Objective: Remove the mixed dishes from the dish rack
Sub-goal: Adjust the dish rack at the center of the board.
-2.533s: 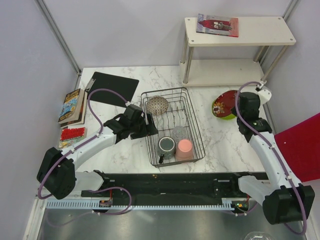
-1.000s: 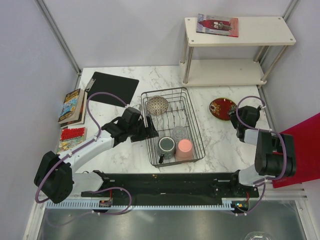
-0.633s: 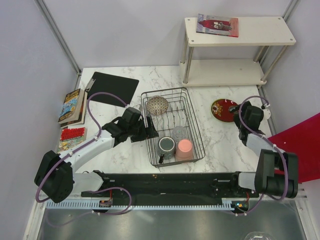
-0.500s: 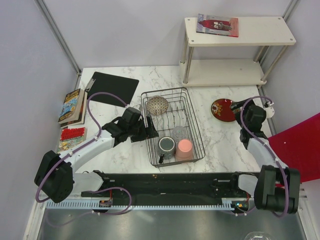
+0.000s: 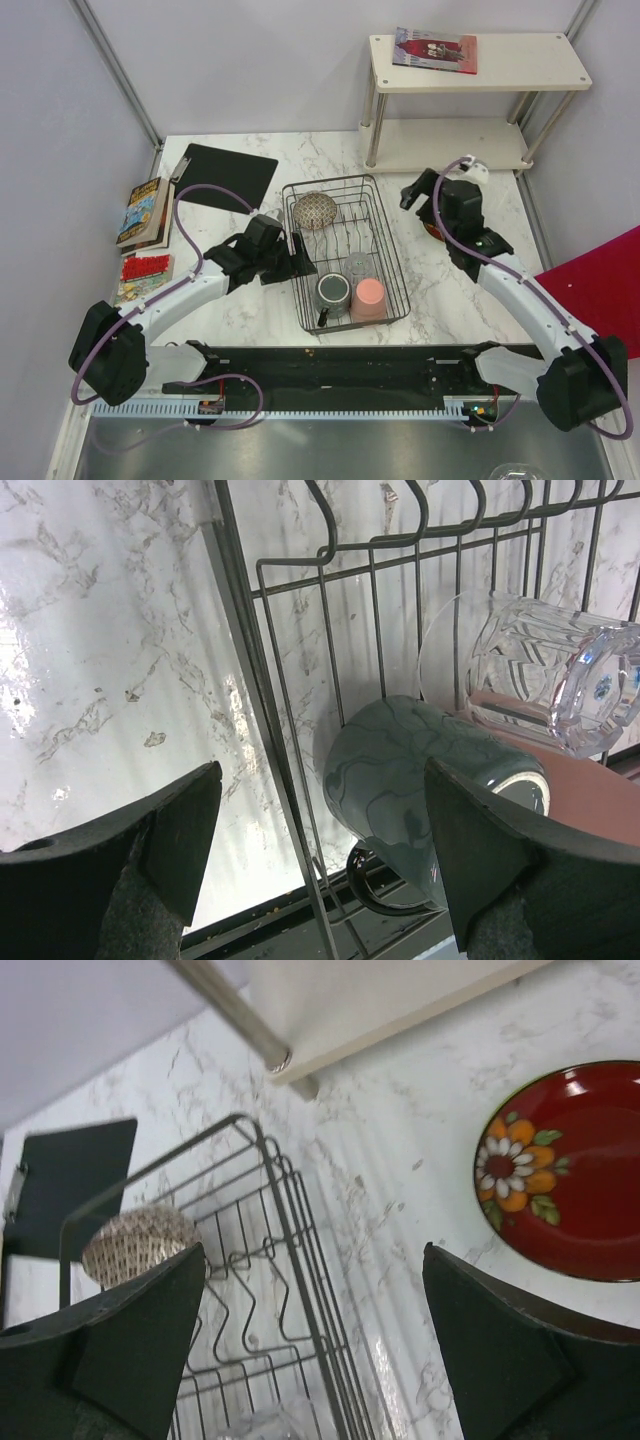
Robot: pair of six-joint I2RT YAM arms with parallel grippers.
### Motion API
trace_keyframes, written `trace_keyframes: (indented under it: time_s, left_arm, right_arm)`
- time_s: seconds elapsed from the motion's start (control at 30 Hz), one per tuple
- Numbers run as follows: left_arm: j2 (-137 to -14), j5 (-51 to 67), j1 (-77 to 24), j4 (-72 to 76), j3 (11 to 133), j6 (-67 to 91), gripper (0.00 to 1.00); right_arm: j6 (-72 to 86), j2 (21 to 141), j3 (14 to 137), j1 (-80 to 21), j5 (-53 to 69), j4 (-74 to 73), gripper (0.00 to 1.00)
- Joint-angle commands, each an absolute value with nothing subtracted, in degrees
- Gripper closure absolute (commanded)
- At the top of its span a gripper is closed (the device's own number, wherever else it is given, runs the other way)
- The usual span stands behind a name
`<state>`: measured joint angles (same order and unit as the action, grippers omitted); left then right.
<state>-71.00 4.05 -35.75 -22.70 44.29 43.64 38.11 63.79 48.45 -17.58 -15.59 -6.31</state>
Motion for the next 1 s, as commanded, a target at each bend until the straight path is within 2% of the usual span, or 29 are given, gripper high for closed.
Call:
trace_keyframes:
  time_s: [0.0,0.4,0.5,0.53,0.67,0.8,0.9,0.97]
  left_arm:
    - [-71.72,2.02,-35.86,-24.08,46.76,44.47,0.12]
    - [-74.53,0.70,-35.86,-24.96,47.81,44.56,0.12]
    - [-75.94,1.14,-35.86,-24.96,47.99,44.30,0.17]
    - [-76.20,1.14,-35.86,-24.79,48.08,44.21,0.22]
    - [-76.64,1.05,-35.86,-24.96,48.25,43.68,0.29]
    - [-76.73,0.36,-35.86,-24.87,48.34,43.51,0.30]
    - [-76.64,0.26,-35.86,-25.40,49.04,42.98,0.33]
    - [-76.38,0.26,-35.86,-25.75,49.31,42.63,0.35]
  right_arm:
    - [32.08,66.97,49.14,-22.32,-17.50,-13.54,0.05]
    - [30.06,75.66,45.18,-25.74,-8.09,-7.03,0.09]
    - [29.79,76.11,44.48,-27.85,-8.70,-6.42,0.10]
    - [30.23,76.03,43.86,-28.12,-8.79,-6.15,0.14]
    - [31.11,75.76,42.72,-30.05,-9.05,-5.80,0.27]
    - [32.43,74.62,41.75,-32.25,-11.07,-5.71,0.46]
    - [32.78,74.53,41.57,-33.31,-11.78,-6.24,0.66]
    - [33.13,74.36,41.48,-33.84,-12.04,-6.33,0.74]
